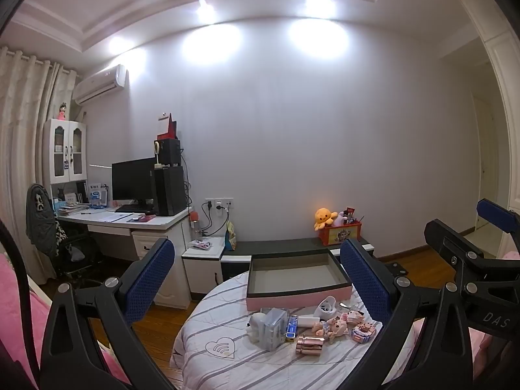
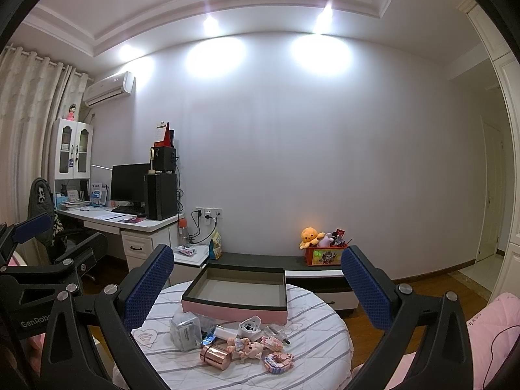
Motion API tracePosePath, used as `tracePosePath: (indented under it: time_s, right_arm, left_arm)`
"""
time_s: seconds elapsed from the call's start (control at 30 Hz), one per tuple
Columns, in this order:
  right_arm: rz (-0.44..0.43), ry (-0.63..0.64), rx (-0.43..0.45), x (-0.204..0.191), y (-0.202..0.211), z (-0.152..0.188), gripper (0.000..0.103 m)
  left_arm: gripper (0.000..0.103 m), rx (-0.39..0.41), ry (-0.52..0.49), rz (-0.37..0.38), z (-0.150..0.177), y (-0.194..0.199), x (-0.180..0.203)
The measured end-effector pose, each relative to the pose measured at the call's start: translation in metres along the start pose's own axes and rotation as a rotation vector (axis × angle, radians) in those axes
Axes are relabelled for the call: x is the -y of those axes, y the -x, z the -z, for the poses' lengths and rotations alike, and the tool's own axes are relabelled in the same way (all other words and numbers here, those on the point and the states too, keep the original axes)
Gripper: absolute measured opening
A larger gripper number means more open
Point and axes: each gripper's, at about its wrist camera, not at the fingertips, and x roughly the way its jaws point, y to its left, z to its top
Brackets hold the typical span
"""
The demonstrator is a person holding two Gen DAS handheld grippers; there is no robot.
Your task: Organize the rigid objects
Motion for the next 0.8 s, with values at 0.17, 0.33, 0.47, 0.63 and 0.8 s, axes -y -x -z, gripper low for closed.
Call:
tracePosePath:
  time_s: [0.17, 0.33, 0.47, 0.63, 0.8]
  right_arm:
    - [-0.004, 0.004, -0.001, -0.0006, -0.0003, 0.0002, 0.103]
    - [-0.003, 0.007, -0.001, 0.0002, -0.0029, 0.0007, 0.103]
    - [-0.004, 0.008, -0.001, 0.0001, -0.0032, 0.0010, 0.103]
    - [-0.003, 0.009, -0.001, 0.0000, -0.0031, 0.0013, 0.103]
    - [-0.003, 0.011, -0.004, -0.0003, -0.0060, 0.0034, 0.103]
  left_arm:
    - [0.103, 0.003, 0.001, -0.001, 0.0000, 0.0008, -0.0001]
    - [0.103, 0.002, 0.001, 0.000, 0.0000, 0.0010, -0.0001]
    - [0.103, 0.003, 0.000, 0.000, -0.0003, 0.0008, -0.0005]
    - [0.103, 0.004, 0.001, -0.001, -0.0002, 0.0007, -0.0003]
    - [0.103, 0.002, 0.000, 0.000, 0.0006, 0.0011, -0.0007]
